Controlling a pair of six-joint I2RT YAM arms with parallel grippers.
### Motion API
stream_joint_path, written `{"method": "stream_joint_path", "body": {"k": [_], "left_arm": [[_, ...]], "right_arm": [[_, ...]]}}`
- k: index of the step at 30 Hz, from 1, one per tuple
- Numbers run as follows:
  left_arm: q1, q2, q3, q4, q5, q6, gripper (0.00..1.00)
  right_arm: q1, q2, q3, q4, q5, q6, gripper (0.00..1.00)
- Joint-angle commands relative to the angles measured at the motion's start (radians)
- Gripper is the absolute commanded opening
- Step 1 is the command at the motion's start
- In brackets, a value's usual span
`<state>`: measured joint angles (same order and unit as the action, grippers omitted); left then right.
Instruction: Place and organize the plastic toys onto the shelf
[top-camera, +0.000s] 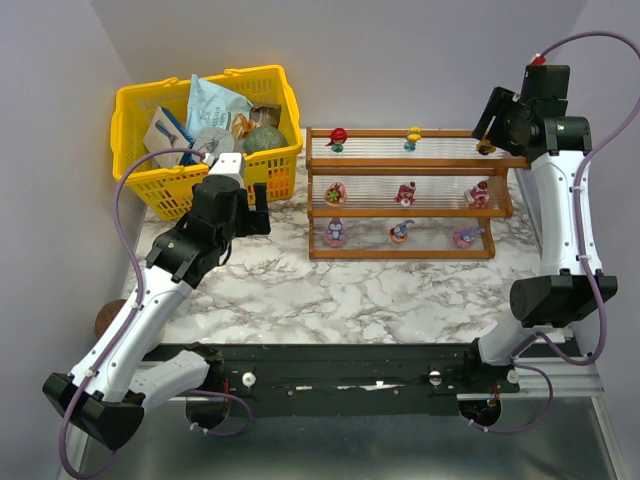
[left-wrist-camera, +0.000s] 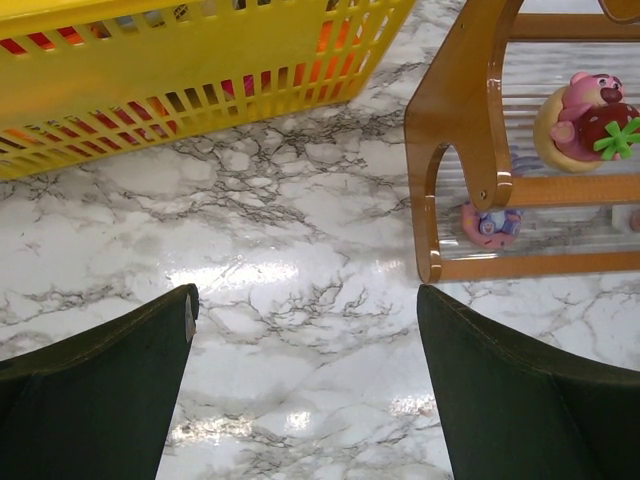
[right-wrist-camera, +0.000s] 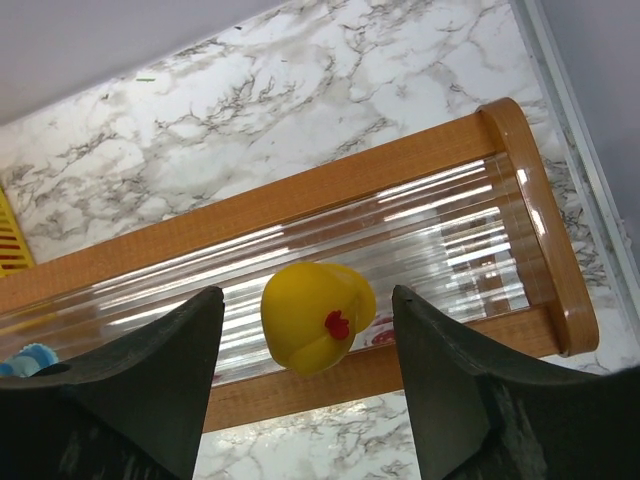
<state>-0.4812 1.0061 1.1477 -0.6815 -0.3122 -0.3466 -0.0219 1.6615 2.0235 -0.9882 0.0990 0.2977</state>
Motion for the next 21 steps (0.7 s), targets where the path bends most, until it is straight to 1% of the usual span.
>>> {"method": "stream_joint_path", "body": {"k": [1,3,7,11,14,17,18,19,21], "left_arm": [[0.009,-0.040,0.015,0.036,0.111,0.041,0.99],[0.007,-0.067,0.006,0.063,0.137,0.050,0.99],[0.009,-0.083,0.021,0.054,0.113,0.044,0.99],[0.009,-0.078,0.030,0.033,0.110,0.058,0.99],[0.009,-0.083,0.027,0.023,0.117,0.057,0.99],[0.009,-0.092,0.015,0.028,0.127,0.049,0.99],[0.007,-0.093,0.011,0.030,0.128,0.044,0.99],[0.009,-0.095,0.009,0.030,0.128,0.044,0.99],[0.007,-0.095,0.007,0.027,0.137,0.049,0.99]], "right_arm": [[-0.010,-0.063,0.059,-0.006,-0.016,-0.006,0.76],[-0.010,-0.072,0.078,-0.032,-0.019,-0.005,0.77],[-0.010,-0.120,0.101,-0.067,-0.027,0.004,0.80],[-0.010,-0.186,0.066,-0.130,-0.045,0.015,0.84],[-0.010,-0.251,-0.015,-0.156,-0.131,-0.011,0.84],[-0.010,-0.339,-0.162,-0.138,-0.165,-0.005,0.85],[-0.010,-0.414,-0.205,-0.109,-0.180,-0.003,0.88],[-0.010,-0.451,-0.304,-0.092,-0.221,0.001,0.92],[-0.010,-0.561,-0.397,-0.044,-0.269,-0.008,1.00]]}}
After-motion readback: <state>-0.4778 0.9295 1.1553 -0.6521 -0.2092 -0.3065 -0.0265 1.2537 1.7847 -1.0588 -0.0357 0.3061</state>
